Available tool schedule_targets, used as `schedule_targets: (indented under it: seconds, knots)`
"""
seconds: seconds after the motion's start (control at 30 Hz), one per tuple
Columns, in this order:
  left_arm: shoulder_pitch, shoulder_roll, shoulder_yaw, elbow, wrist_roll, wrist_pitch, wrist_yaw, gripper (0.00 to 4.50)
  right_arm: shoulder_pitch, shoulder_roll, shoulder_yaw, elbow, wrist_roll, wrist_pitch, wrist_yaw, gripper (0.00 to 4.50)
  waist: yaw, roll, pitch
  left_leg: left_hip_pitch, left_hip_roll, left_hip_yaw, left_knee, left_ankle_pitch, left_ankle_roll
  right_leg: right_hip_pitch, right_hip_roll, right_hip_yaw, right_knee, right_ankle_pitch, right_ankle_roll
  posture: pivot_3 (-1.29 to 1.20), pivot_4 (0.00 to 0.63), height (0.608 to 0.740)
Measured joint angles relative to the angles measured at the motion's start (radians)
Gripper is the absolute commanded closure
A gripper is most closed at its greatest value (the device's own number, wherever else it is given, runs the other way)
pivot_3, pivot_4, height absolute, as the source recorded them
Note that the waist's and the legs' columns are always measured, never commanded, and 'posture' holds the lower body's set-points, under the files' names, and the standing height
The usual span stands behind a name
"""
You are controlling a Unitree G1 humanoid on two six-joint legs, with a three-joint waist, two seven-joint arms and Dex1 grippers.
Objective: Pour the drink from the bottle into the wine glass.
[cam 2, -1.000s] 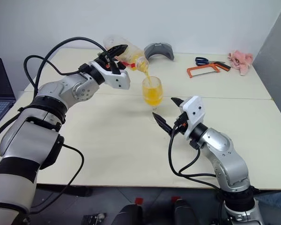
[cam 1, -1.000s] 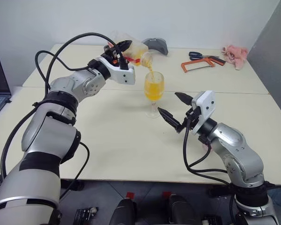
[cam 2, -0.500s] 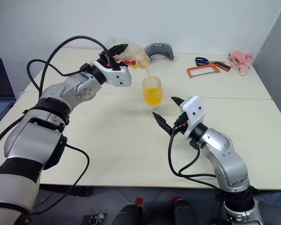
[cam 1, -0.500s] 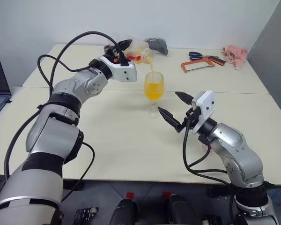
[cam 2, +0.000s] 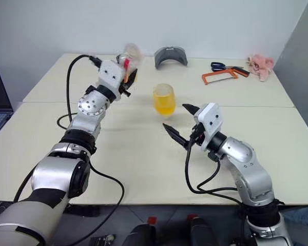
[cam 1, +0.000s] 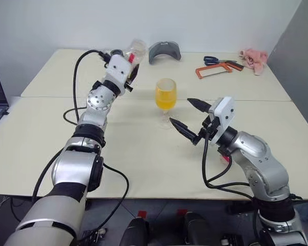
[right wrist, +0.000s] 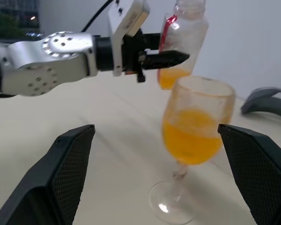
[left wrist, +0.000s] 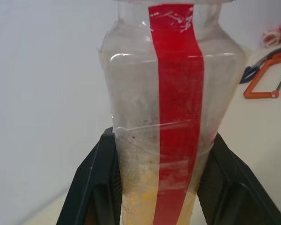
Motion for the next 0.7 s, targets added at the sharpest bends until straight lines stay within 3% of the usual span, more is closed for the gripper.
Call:
schedule_targets:
  seconds: [0.2, 0.33, 0.7]
  knots:
    - [0.205, 0.012, 0.11, -0.187, -0.134, 0.242, -0.012, 2.81, -0.074, 0.001, 0.066, -0.024, 0.027, 0.201, -0.015, 0.0, -0.01, -0.001, 0.0, -0.001, 0.0, -0.007, 0.002, 0.0, 0.0, 0.0, 0.0, -0.002, 0.002, 0.0, 0.0, 0.0, 0.15, 0.74]
    - [0.275, 0.029, 0.158, -0.308, -0.18, 0.343, -0.004, 2.81, -0.133, 0.031, 0.092, -0.011, 0.028, 0.236, -0.03, 0.0, -0.008, -0.001, -0.001, -0.001, 0.0, -0.007, 0.002, 0.0, 0.0, 0.0, -0.001, -0.002, 0.002, 0.0, 0.0, 0.0, 0.15, 0.74]
    - [0.372, 0.023, 0.192, -0.38, -0.233, 0.434, -0.01, 2.81, -0.178, 0.081, 0.129, 0.037, 0.007, 0.24, -0.04, 0.0, 0.008, -0.002, -0.001, -0.001, -0.001, -0.007, 0.002, 0.0, 0.0, 0.0, -0.001, -0.002, 0.002, 0.0, 0.0, 0.0, 0.15, 0.74]
